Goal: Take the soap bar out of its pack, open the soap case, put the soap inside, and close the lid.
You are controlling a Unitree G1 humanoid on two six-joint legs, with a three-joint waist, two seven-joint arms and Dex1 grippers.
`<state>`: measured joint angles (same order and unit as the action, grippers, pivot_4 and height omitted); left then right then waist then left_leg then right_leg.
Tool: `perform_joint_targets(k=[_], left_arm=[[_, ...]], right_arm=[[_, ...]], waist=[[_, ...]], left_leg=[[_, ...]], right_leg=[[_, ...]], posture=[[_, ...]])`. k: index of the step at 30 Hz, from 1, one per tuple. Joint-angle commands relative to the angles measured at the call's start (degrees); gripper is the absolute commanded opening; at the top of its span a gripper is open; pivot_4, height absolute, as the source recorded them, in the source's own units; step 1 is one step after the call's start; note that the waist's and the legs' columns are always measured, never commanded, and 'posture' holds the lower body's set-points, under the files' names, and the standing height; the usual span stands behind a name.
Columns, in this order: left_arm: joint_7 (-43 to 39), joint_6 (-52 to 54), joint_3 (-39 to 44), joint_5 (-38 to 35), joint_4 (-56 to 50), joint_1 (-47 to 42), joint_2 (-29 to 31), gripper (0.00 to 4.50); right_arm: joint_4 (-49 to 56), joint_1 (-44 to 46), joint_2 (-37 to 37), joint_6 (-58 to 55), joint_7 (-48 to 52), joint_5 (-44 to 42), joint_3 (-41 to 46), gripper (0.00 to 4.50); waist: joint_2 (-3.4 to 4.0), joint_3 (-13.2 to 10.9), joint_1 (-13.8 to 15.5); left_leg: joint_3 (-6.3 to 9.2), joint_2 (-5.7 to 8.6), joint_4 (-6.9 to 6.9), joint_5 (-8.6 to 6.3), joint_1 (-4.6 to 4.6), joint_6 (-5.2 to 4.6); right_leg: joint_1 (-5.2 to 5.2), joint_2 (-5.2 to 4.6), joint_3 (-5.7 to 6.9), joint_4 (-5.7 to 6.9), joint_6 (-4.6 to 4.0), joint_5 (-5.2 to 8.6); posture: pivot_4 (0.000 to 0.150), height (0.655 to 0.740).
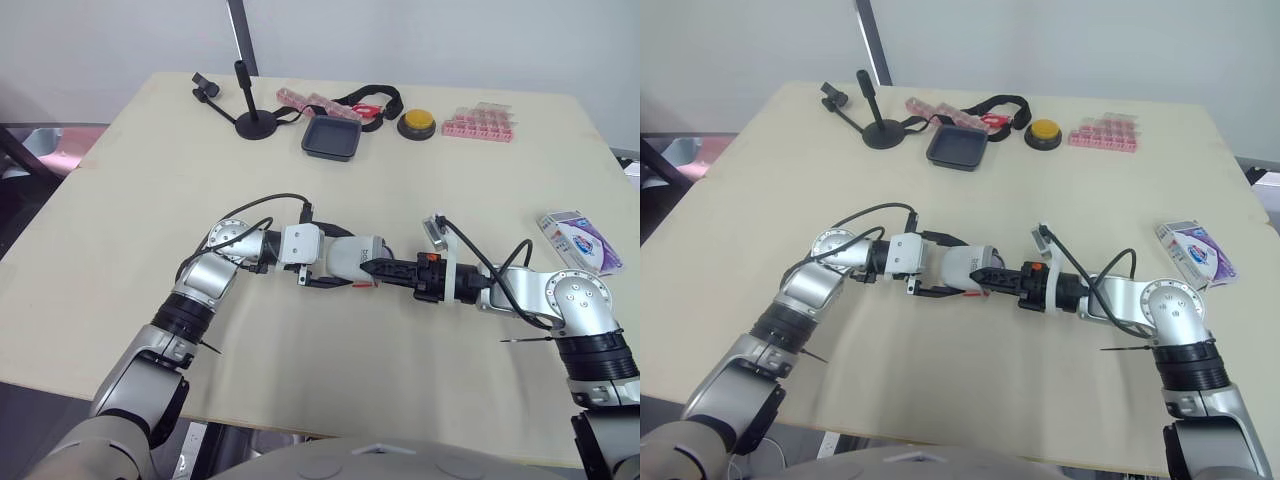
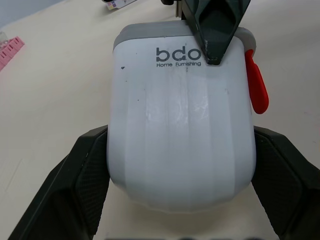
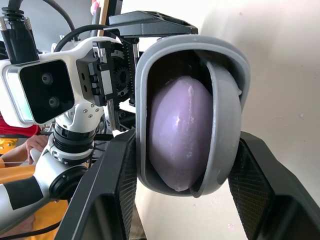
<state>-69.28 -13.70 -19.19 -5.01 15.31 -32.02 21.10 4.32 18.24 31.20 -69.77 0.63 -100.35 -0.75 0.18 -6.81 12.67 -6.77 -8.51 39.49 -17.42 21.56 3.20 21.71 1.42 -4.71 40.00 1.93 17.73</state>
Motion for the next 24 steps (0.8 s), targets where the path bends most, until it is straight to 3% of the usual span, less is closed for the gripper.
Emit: perform_joint_targets(k=[1,2,4,13,19,24], left_arm=[[-1.07,3.56,0.81,-3.11,-2.52,-0.31,-0.01,3.46],[-1.25,4.07,0.88,-3.28,-2.77,-0.26,0.03,3.46],[-1.69,5.71,1.19,-3.90,-3.21,-0.20,0.08,4.49],[-3.59,10.98,2.57,-6.96,-3.63,-1.28,0.69,4.49],[-6.75,30.66,4.06,-14.71,-7.42,-3.74,3.66,4.49],[-7.66,40.43,3.16,-16.59,-8.95,-7.14,4.52,4.49]], right_arm=[[2.76,0.82,0.54,-1.30,1.45,0.87,-1.16,2.05],[2.84,0.81,0.57,-1.33,1.53,0.95,-1.19,2.05],[2.99,0.80,0.62,-1.36,1.78,1.21,-1.21,2.05],[4.46,2.15,2.80,-2.82,4.93,4.54,-1.38,2.05],[11.13,8.76,13.81,-4.45,18.21,21.10,-4.36,2.05],[19.45,18.84,26.52,0.10,33.04,42.23,-17.26,2.05]], waist=[[0.00,0.00,0.11],[0.00,0.00,0.09],[0.00,0.00,-0.16],[0.00,0.00,0.05],[-0.03,-0.03,-0.39],[0.17,-0.11,-0.01]], left_leg=[[0.01,0.00,0.00,0.00,-0.02,0.00],[0.02,-0.01,0.00,0.00,-0.05,0.00],[0.04,-0.01,-0.01,0.00,-0.14,0.00],[-0.02,-0.01,-0.01,-0.01,-0.02,0.02],[0.01,0.00,0.00,0.00,-0.22,0.02],[-0.04,-0.14,0.04,-0.05,0.26,0.09]], right_leg=[[0.00,0.00,0.03,0.02,0.00,0.00],[0.00,-0.01,0.06,0.06,0.00,0.00],[0.02,-0.05,0.15,0.22,0.00,0.00],[0.00,0.01,-0.02,-0.02,0.00,0.00],[0.52,-0.27,0.44,1.20,0.03,0.02],[-0.03,0.30,-0.35,-0.19,0.07,0.04]], posture=[[0.150,0.7400],[0.150,0.7400],[0.150,0.7400],[0.150,0.7400],[0.150,0.7400],[0.150,0.7400]])
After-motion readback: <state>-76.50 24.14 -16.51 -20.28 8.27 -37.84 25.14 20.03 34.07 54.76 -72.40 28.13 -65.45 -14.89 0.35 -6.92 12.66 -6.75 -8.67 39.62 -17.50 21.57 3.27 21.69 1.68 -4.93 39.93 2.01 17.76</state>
